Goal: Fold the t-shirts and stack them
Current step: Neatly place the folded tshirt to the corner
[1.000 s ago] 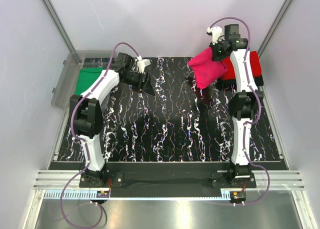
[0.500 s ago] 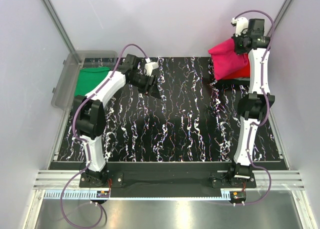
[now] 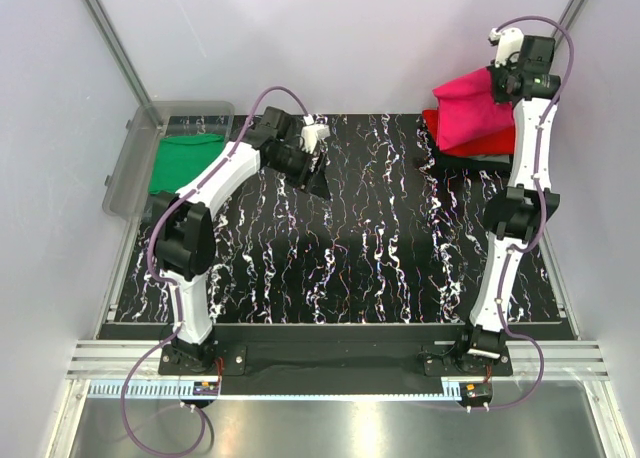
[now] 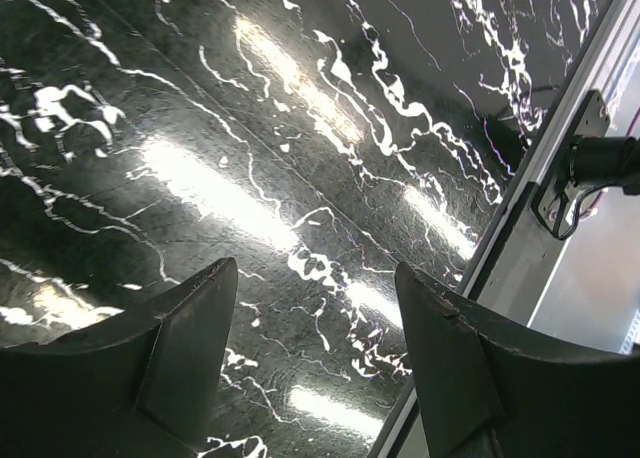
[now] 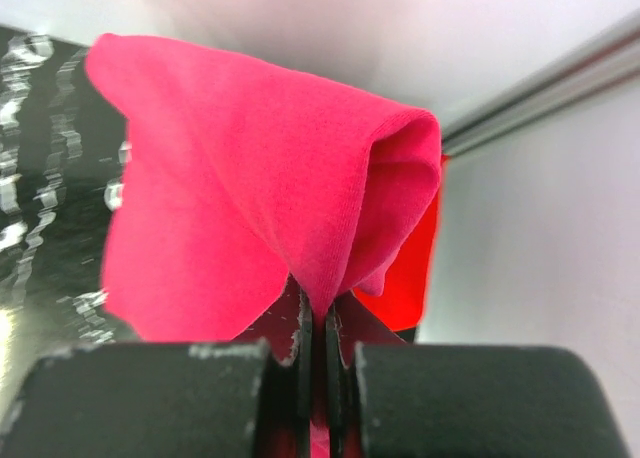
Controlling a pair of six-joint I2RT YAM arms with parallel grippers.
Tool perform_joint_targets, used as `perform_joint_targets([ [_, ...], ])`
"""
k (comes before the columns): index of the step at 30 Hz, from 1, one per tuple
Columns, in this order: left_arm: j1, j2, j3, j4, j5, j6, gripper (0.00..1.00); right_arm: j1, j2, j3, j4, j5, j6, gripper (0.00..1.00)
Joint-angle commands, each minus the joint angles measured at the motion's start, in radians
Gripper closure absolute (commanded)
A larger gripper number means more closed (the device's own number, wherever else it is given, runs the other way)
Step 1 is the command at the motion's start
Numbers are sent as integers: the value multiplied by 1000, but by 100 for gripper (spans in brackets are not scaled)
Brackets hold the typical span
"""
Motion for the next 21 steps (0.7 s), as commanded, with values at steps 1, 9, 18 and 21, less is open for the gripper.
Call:
perform_joint_targets([
  [1, -16, -3, 26, -3, -22, 29, 30, -23, 50, 51, 106, 52, -1, 100],
  [9, -41, -14, 16, -23, -76, 52, 30, -27, 154, 47, 232, 78, 18, 100],
  [18, -67, -17, 5, -40, -117, 73, 30, -29, 225, 54, 310, 132, 5, 100],
  [21, -76, -9, 6, -40, -119, 73, 30, -29, 242, 50, 355, 155, -8, 100],
])
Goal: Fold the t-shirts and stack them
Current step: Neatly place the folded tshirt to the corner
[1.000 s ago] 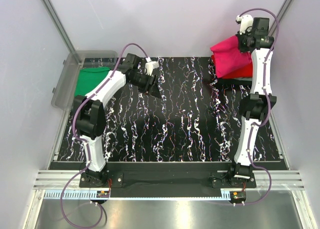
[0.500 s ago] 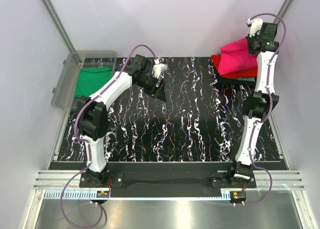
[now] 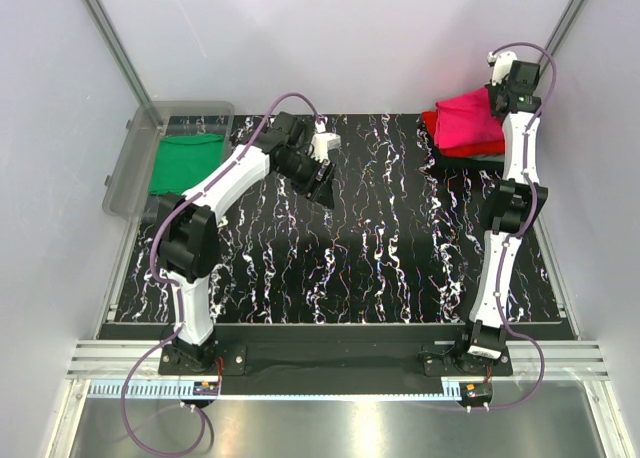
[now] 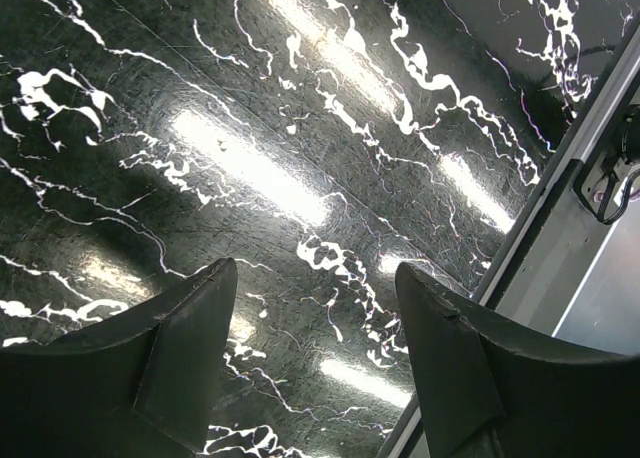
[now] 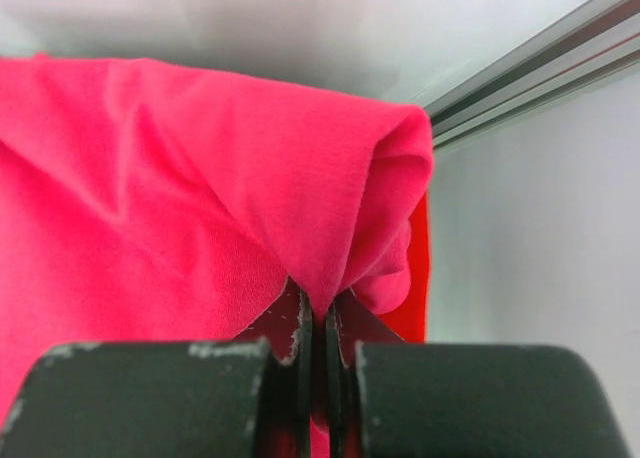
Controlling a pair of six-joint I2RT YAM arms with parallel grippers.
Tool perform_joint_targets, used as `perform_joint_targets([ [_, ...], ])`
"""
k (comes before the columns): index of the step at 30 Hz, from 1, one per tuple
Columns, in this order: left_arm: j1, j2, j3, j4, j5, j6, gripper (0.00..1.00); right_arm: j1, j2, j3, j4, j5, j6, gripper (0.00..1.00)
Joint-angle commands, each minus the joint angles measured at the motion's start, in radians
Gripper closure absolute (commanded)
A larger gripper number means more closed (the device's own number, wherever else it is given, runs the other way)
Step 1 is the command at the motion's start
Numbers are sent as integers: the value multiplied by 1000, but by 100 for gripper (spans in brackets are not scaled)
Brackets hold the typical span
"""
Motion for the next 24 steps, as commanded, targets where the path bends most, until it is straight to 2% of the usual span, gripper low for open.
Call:
perform_joint_targets([
  [1, -15, -6, 11, 0, -22, 23, 30, 4, 11, 38, 139, 51, -14, 100],
  [8, -32, 9, 25, -3, -36, 23, 30, 4, 30, 37, 179, 52, -6, 99],
  [9, -34, 11, 25, -5, -36, 25, 30, 5, 31, 37, 181, 75, 0, 90],
  [10, -34, 14, 28, -3, -36, 25, 29, 5, 31, 37, 193, 92, 8, 66],
  [11, -34, 15, 30, -3, -36, 25, 29, 5, 27, 35, 193, 104, 15, 53],
  [13, -34, 12, 37, -7, -43, 23, 29, 7, -12, 31, 191, 156, 26, 32],
  [17, -26, -31, 37, 9, -135, 5, 27, 8, -162, 22, 158, 186, 125, 20],
  [19, -23, -58, 33, 42, -193, -14, 25, 14, -286, -6, 139, 99, 169, 8],
  [20, -23, -63, 45, 52, -270, -14, 24, 19, -329, -67, 139, 37, 204, 1],
  [21, -23, -65, 59, 56, -316, -14, 14, 28, -372, -105, 142, -6, 222, 0],
  [22, -28, -63, 73, 59, -371, -15, 8, 36, -448, -148, 144, -58, 235, 0],
  [23, -32, -62, 105, 69, -514, -11, 4, 56, -487, -257, 145, -166, 256, 0],
  [24, -37, -52, 123, 72, -578, 14, 1, 63, -553, -314, 161, -219, 279, 0],
])
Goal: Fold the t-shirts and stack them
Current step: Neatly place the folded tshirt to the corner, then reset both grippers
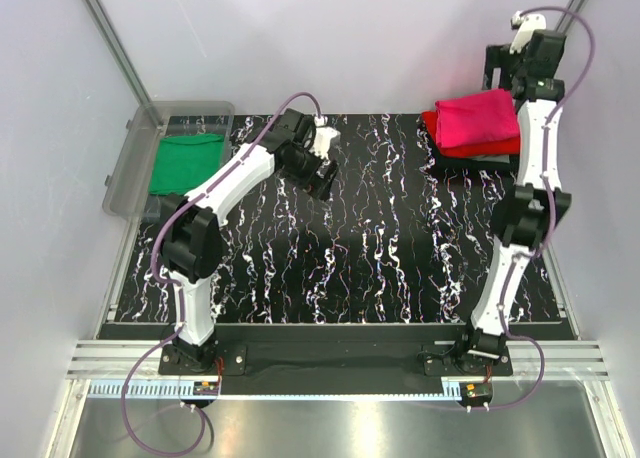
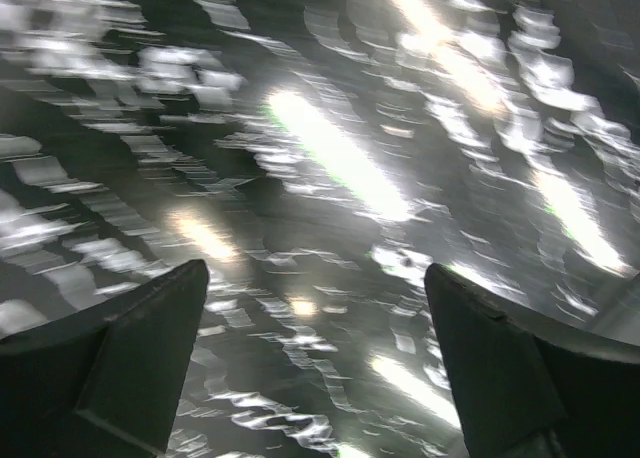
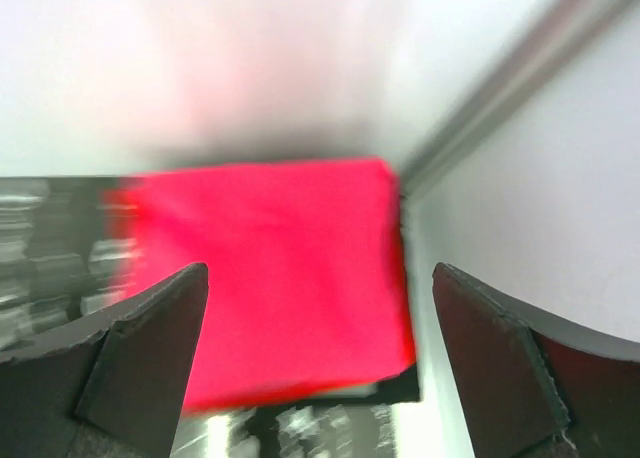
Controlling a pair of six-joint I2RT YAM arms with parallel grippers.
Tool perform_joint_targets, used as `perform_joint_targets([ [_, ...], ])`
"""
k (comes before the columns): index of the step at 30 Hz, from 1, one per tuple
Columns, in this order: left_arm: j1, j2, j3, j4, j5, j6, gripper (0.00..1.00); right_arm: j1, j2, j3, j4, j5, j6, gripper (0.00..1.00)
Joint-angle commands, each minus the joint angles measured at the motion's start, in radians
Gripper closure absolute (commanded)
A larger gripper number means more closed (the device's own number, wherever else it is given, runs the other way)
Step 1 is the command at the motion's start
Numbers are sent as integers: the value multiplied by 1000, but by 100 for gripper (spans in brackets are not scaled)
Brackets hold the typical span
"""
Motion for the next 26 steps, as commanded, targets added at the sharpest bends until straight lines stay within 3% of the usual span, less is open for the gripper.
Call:
perform_joint_targets([
  [1, -5, -56, 113, 71, -375, 29, 1, 54, -283, -150, 61, -285, 163, 0],
  [2, -7, -51, 142, 89, -435, 35, 1, 60, -299, -228, 60, -434, 200, 0],
  [5, 2, -40, 196, 102, -501, 40, 1, 84, -331, -361, 60, -653, 374, 0],
  [8, 30, -37, 217, 102, -463, -18, 1, 130, -343, -502, 102, -840, 532, 1],
  [10, 53, -27, 214, 103, -477, -58, 1, 164, -349, -595, 104, -850, 527, 0],
  [12, 64, -17, 223, 100, -494, -14, 1, 248, -375, -640, 51, -800, 411, 0],
  [13, 82, -17, 234, 100, -491, 6, 1, 285, -389, -676, 34, -766, 249, 0],
  [15, 103, -14, 262, 73, -477, 49, 1, 350, -433, -736, 100, -550, 194, 0],
  [17, 129, -22, 288, 62, -486, 72, 1, 417, -435, -754, 121, -427, 223, 0],
  [22, 192, -20, 329, 56, -445, 60, 1, 442, -405, -763, 135, -393, 343, 0],
  [26, 206, -5, 357, 42, -325, 35, 1, 459, -400, -775, 136, -208, 408, 0],
])
